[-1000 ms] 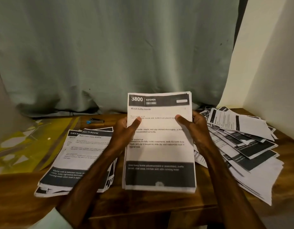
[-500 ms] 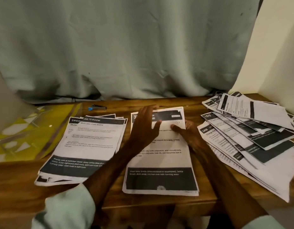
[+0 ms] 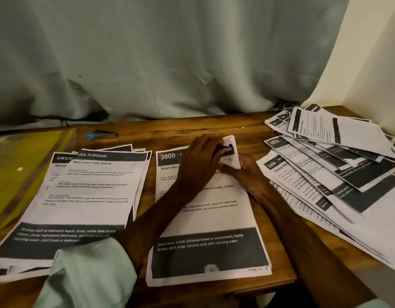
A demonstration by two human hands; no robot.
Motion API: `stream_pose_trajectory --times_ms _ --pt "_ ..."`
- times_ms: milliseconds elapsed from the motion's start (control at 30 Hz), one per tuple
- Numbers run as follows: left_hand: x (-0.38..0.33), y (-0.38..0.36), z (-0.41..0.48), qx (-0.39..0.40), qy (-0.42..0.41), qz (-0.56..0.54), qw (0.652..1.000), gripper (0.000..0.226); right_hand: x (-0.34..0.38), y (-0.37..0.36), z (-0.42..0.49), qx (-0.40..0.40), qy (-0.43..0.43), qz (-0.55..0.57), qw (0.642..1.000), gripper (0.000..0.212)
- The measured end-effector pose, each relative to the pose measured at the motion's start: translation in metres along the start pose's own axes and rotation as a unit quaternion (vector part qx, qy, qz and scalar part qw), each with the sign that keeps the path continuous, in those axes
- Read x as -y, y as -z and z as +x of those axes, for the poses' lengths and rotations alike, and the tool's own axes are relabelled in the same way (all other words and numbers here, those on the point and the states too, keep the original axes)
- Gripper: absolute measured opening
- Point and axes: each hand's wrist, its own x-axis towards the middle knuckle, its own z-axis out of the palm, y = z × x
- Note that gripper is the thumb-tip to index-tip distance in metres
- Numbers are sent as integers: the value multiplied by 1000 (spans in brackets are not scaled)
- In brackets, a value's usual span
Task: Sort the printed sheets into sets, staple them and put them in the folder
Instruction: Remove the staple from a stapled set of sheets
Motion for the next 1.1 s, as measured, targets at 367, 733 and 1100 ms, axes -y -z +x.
stream_pose_trajectory --times_ms 367,733,1100 --pt "12 -10 -3 -91 -31 -6 995 29 1 3 -3 21 -6 76 997 11" --pt "11 -6 -4 -12 24 -56 998 28 8 5 -10 -13 -58 185 981 38" --pt "11 4 -10 -15 -6 -98 995 28 1 7 -3 -3 -29 135 990 22"
